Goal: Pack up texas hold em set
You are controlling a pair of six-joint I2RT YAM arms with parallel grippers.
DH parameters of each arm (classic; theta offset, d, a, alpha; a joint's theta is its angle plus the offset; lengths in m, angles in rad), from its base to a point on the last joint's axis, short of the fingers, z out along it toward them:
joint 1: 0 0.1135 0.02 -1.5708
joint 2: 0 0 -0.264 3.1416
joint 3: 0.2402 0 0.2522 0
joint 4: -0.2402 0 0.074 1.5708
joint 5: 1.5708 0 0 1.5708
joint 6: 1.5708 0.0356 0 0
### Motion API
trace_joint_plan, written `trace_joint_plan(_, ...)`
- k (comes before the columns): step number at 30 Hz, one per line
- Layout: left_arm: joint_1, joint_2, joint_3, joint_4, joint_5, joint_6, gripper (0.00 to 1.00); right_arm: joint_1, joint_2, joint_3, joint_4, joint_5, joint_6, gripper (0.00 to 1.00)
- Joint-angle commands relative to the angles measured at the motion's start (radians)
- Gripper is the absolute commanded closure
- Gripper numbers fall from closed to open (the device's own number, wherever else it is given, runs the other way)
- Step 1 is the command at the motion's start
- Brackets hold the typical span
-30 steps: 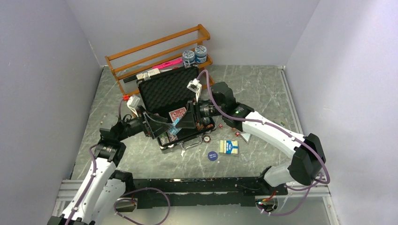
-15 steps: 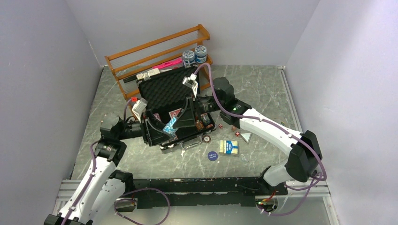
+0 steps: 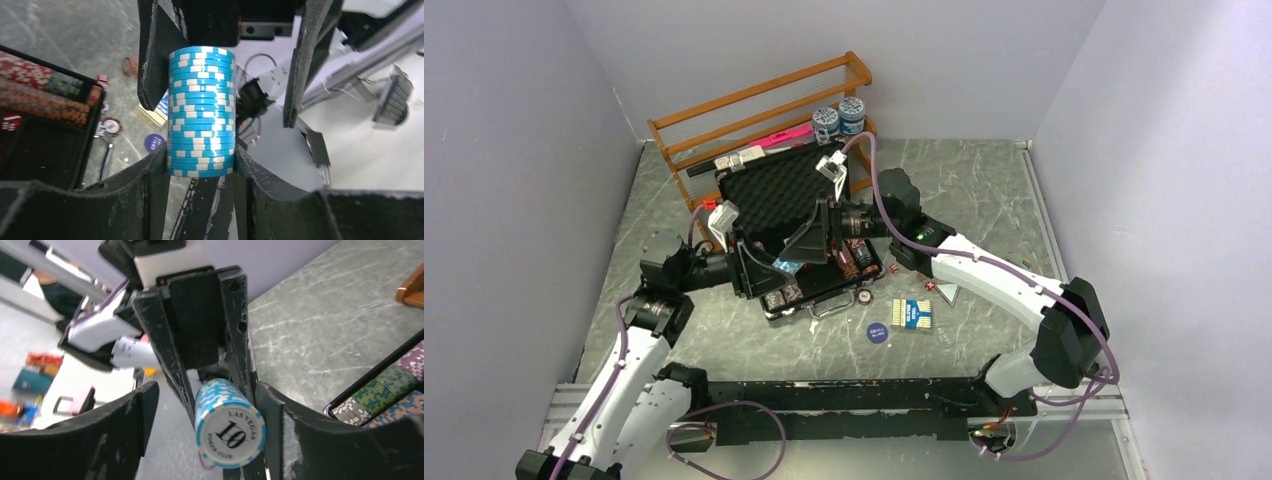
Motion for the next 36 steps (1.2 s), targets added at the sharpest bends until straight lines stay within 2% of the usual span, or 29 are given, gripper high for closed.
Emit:
trace_joint_plan(1,-0.001,-0.036,0.045,-0.002,-0.23,0.052,0.95,0.018,-0.016,-0.038,0.128,0.33,0.137,0.2)
trace_joint_plan(4,-0.001,-0.075,0.019,0.036,-0.43,0.026,0.95,0.043,-0.02,-0.051,0.09,0.564,0.219,0.18)
trace_joint_plan(7,-0.001,-0.124,-0.032,0.116,-0.584,0.011,0.95,0.088,0.005,0.02,-0.093,0.766,0.286,0.18)
trace_joint_plan(9,-0.001,-0.142,-0.047,0.142,-0.65,0.026,0.95,0.118,0.039,0.092,-0.183,0.835,0.285,0.18)
trace_joint_plan(12,0.0,-0.136,-0.04,0.143,-0.672,0.066,0.95,0.169,0.076,0.146,-0.172,0.882,0.293,0.18)
trace_joint_plan(16,-0.001,-0.114,-0.032,0.162,-0.641,0.084,0.95,0.212,0.11,0.15,-0.061,0.877,0.29,0.26)
trace_joint_plan(18,0.0,-0.115,-0.035,0.173,-0.656,0.067,0.95,0.226,0.115,0.157,-0.068,0.919,0.301,0.28)
trace_joint_plan(21,-0.001,-0.139,-0.062,0.208,-0.73,-0.041,0.95,0.228,0.107,0.158,-0.097,0.976,0.324,0.34)
trace_joint_plan(25,-0.001,-0.19,-0.157,0.318,-0.784,-0.205,0.95,0.237,0.081,0.101,0.011,1.019,0.324,0.4)
trace_joint_plan(29,0.0,-0.2,-0.164,0.281,-0.777,-0.211,0.95,0.245,0.124,0.103,0.101,1.021,0.28,0.39)
trace_joint_plan(36,-0.001,-0.206,-0.169,0.28,-0.78,-0.213,0.95,0.248,0.183,0.159,0.049,1.04,0.301,0.34)
